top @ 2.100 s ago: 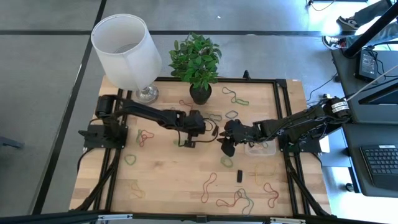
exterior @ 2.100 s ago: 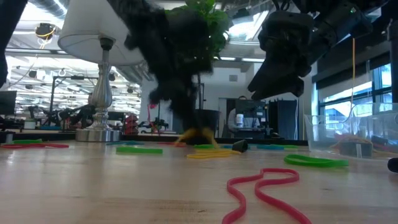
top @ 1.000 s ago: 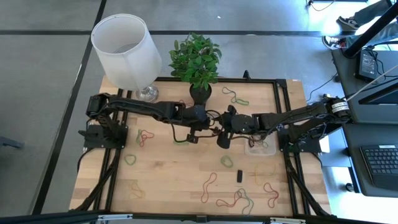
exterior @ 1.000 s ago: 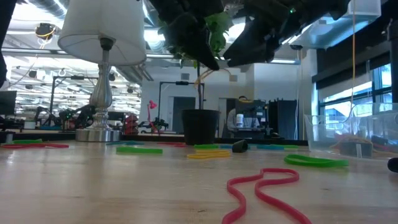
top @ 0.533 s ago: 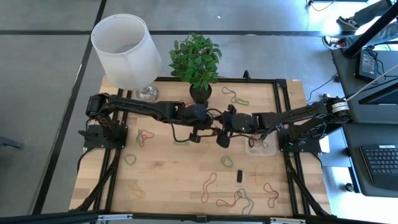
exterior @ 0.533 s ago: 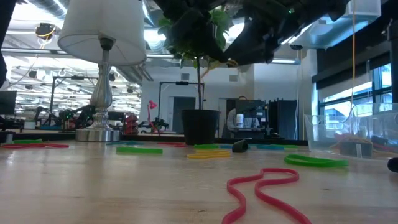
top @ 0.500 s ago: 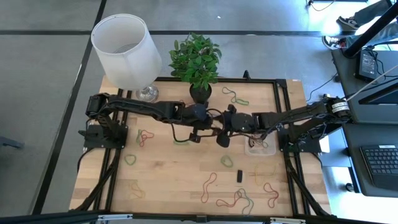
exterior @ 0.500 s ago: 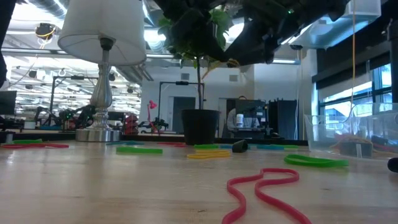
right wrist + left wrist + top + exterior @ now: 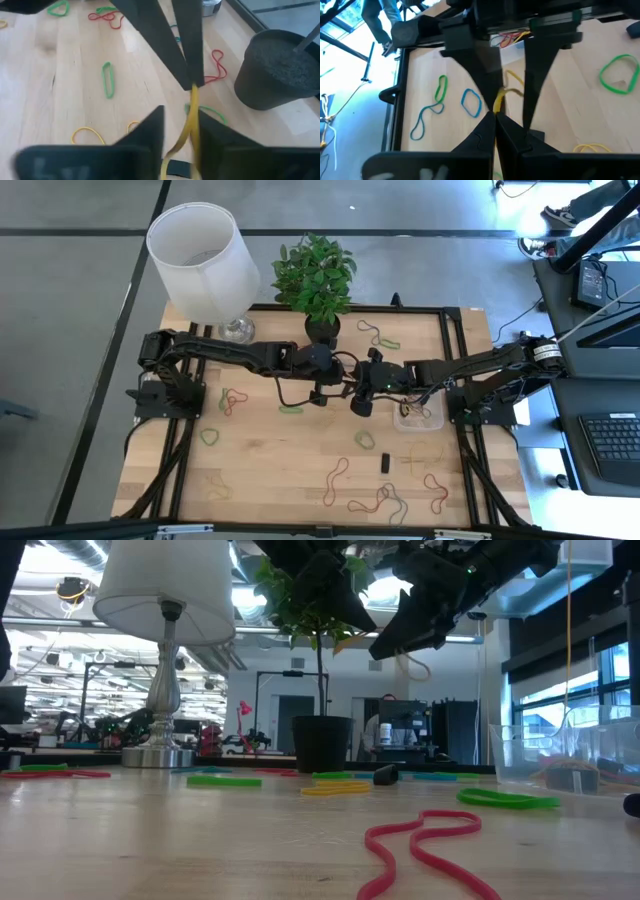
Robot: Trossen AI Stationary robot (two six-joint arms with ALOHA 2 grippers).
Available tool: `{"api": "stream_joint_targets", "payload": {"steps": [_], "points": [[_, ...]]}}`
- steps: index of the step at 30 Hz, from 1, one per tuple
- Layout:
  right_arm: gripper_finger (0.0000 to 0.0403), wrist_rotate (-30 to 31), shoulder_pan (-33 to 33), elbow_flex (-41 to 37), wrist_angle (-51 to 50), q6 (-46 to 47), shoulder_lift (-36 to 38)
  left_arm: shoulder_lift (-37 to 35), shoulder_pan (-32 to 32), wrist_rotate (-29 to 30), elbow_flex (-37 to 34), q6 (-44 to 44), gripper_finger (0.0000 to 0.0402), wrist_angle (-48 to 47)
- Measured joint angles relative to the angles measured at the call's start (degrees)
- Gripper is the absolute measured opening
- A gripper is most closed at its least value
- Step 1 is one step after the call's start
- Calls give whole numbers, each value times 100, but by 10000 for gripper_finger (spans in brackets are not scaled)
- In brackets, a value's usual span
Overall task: Pick and place rubber bands into bin
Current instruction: Put the yellow rubber band into the transparent bin
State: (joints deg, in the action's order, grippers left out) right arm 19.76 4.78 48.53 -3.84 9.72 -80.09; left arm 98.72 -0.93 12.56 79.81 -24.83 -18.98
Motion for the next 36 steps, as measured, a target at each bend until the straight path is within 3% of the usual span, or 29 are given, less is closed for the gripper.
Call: {"api": "stream_joint_targets", "payload": {"steps": [4,12,21,28,36], "points": [[10,-11,-13,0,7,-288,0,0,4,5,0,118,4,7],[5,-536,-212,-2,-121,-795,82,0,4,119,0,854,51,157],[3,-548,-611,-4,-1934,-801,1058,-13,57,625,0,1733,108,117],[2,-521,-859,-4,-3647,-44,2490,-72,52,682,-2,2115,113,127],[2,-436,-955,-6,-5829,1722,3723,-72,72,691,-2,2130,113,138]]}}
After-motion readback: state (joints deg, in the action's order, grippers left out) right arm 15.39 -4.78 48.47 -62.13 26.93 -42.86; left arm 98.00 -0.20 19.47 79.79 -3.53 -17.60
